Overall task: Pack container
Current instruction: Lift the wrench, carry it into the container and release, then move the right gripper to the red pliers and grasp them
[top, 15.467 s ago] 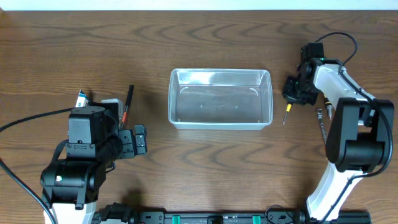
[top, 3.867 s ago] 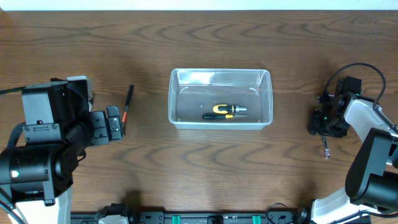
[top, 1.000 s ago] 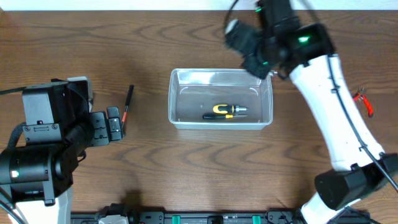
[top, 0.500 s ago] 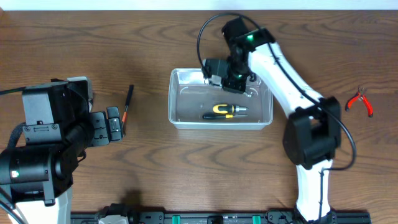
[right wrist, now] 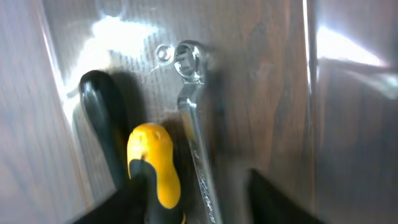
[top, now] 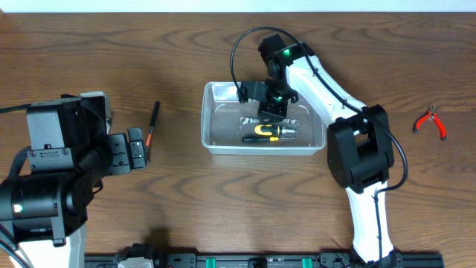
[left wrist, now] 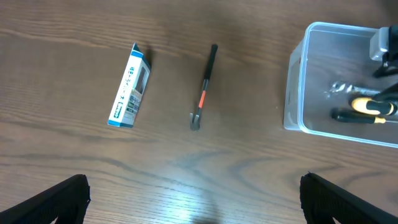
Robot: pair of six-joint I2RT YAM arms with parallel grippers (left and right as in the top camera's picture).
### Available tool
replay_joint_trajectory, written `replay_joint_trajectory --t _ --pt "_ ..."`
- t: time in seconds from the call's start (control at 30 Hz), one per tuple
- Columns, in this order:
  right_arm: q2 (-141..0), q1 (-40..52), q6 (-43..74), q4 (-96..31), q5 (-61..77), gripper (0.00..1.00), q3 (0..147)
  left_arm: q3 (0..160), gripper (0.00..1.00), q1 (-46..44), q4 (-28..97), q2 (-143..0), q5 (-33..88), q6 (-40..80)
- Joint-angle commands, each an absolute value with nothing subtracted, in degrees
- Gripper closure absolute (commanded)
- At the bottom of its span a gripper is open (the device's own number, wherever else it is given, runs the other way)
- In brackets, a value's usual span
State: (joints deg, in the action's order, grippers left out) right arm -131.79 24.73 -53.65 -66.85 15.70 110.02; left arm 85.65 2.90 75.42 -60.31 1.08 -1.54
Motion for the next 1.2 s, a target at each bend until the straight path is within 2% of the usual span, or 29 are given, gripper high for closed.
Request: replay_joint_trajectory --t 0.0,0.17,0.2,0.23,0.37,0.47,0.57,0.67,0.83,1.17 --pt "-131.31 25.06 -50.92 -67.33 15.84 0.39 111.04 86.21 0.02 2.76 75.61 -60.16 0.78 -1.93" --pt "-124.81 24.14 -43.2 -71.18 6.37 0.3 118.41 86.21 0.02 2.76 75.57 -60.18 0.78 -2.0" --pt "-122.8 23.46 -40.93 -71.77 4.34 0.26 120.33 86.21 0.02 2.76 75.59 -60.2 0.78 -2.46" --pt "-120.92 22.65 -38.5 -71.96 2.79 0.01 121.84 86.21 0.02 2.76 75.61 -60.2 0.78 -3.07" --pt "-112.44 15.27 -25.85 -71.99 -0.45 0.01 125.99 86.21 0.02 2.76 75.57 -60.23 0.75 -3.44" --pt "-107.85 5.8 -10.17 -72.53 -0.47 0.01 126.15 86.21 0.02 2.76 75.55 -60.23 0.75 -3.42" --pt "-106.74 -4.69 7.27 -76.14 -0.45 0.01 126.15 86.21 0.02 2.76 75.31 -60.23 0.75 -3.42" --pt "-107.72 -13.78 18.41 -79.13 -0.43 0.01 124.16 86.21 0.02 2.76 74.81 -60.23 0.78 -3.42" --pt "-111.46 -21.19 22.72 -78.32 -0.43 0.01 118.56 86.21 0.02 2.76 74.46 -60.23 0.78 -3.4" --pt "-124.25 -24.32 22.24 -75.4 -0.08 0.01 113.95 86.21 0.02 2.76 74.52 -60.23 0.8 -3.18"
